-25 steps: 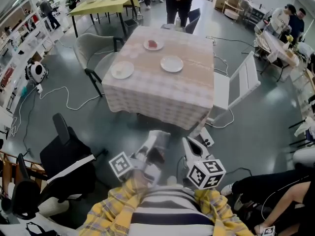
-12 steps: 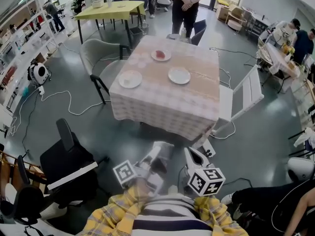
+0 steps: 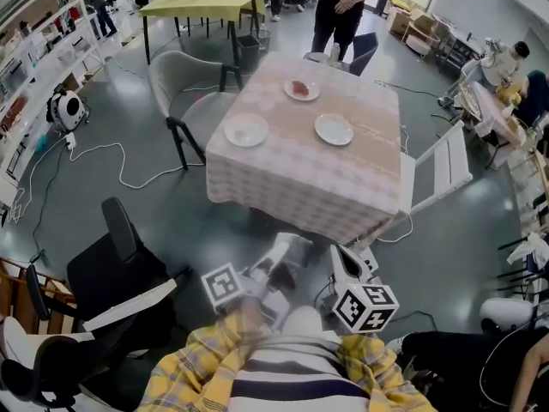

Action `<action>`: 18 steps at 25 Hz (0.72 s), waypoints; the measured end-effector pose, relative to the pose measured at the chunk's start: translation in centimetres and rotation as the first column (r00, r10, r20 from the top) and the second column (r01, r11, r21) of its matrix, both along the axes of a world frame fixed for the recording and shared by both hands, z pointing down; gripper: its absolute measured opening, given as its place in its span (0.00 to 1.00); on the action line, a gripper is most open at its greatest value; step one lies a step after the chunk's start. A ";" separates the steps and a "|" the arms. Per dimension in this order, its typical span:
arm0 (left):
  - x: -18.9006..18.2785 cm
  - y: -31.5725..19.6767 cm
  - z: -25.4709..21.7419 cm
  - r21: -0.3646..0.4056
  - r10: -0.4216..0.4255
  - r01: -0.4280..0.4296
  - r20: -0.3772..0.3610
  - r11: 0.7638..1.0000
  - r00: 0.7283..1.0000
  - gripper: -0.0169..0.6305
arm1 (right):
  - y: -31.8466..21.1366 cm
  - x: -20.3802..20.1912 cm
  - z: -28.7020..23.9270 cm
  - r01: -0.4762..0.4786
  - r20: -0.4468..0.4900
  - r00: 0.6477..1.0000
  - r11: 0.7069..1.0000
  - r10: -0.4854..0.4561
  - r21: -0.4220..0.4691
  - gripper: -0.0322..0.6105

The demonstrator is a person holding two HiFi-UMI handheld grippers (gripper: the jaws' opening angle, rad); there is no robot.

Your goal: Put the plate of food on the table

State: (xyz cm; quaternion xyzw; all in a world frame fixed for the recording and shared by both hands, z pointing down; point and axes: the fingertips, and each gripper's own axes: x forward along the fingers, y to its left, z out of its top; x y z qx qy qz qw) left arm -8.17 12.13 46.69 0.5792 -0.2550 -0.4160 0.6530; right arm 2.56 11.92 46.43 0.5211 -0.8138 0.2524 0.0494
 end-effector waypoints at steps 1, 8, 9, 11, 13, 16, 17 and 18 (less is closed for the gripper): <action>-0.2 -0.5 0.1 -0.004 0.002 -0.002 -0.009 1.000 1.000 0.12 | -0.4 -0.1 0.1 -0.005 -0.004 1.000 1.000 0.005 -0.006 0.04; -0.3 -4.1 1.1 -0.034 0.017 -0.018 -0.039 0.999 0.999 0.12 | -4.2 -0.6 0.8 -0.027 -0.027 0.999 0.999 0.027 -0.022 0.05; -0.2 -4.8 1.1 -0.031 0.018 -0.019 -0.040 0.999 0.999 0.12 | -5.0 -0.6 0.8 -0.030 -0.026 0.999 0.999 0.029 -0.020 0.04; 0.2 -6.3 1.0 -0.026 0.023 -0.024 -0.034 0.999 0.999 0.12 | -6.4 -0.3 0.8 -0.033 -0.027 0.999 0.999 0.032 -0.016 0.04; 0.6 -8.0 1.1 -0.022 0.025 -0.025 -0.021 0.999 0.999 0.12 | -7.9 0.2 1.1 -0.035 -0.029 0.999 0.999 0.035 -0.016 0.04; 1.4 -10.7 1.1 -0.008 0.018 -0.018 0.001 1.000 1.000 0.12 | -10.5 1.2 1.8 -0.036 -0.029 0.999 0.999 0.035 -0.030 0.05; 1.6 -11.7 1.2 -0.010 0.013 -0.013 0.012 1.000 1.000 0.12 | -11.3 1.5 2.0 -0.033 -0.030 0.999 0.999 0.032 -0.035 0.05; 1.7 -12.7 1.4 -0.016 0.008 -0.007 0.024 1.000 1.000 0.12 | -12.1 1.7 2.1 -0.029 -0.031 0.999 0.999 0.028 -0.038 0.05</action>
